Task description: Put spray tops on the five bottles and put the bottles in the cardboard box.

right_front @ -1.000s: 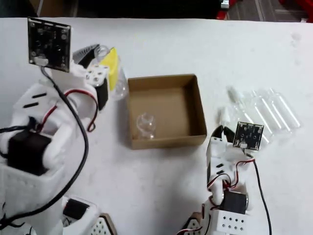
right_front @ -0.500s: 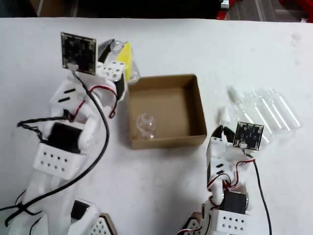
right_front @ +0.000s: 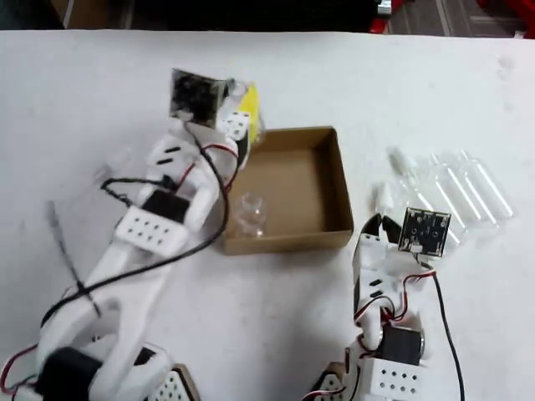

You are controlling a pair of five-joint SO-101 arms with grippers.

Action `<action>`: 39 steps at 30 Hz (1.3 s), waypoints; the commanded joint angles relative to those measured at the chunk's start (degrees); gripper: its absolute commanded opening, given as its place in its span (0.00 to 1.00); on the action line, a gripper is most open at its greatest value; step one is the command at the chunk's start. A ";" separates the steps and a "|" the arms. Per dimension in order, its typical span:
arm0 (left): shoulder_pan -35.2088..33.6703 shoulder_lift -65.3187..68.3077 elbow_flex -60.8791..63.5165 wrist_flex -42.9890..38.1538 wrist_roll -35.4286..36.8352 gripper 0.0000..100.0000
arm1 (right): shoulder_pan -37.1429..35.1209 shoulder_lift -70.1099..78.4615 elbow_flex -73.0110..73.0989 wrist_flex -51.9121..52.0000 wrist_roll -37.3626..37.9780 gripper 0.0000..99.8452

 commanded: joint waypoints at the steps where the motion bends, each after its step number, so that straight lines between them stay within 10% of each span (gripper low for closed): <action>1: 0.84 3.65 -3.34 -1.49 -0.53 0.02 | 0.13 -0.13 0.26 0.04 0.70 0.02; 39: -0.84 13.41 7.47 -16.53 -4.22 0.02 | -0.40 -0.22 0.26 -0.04 0.70 0.02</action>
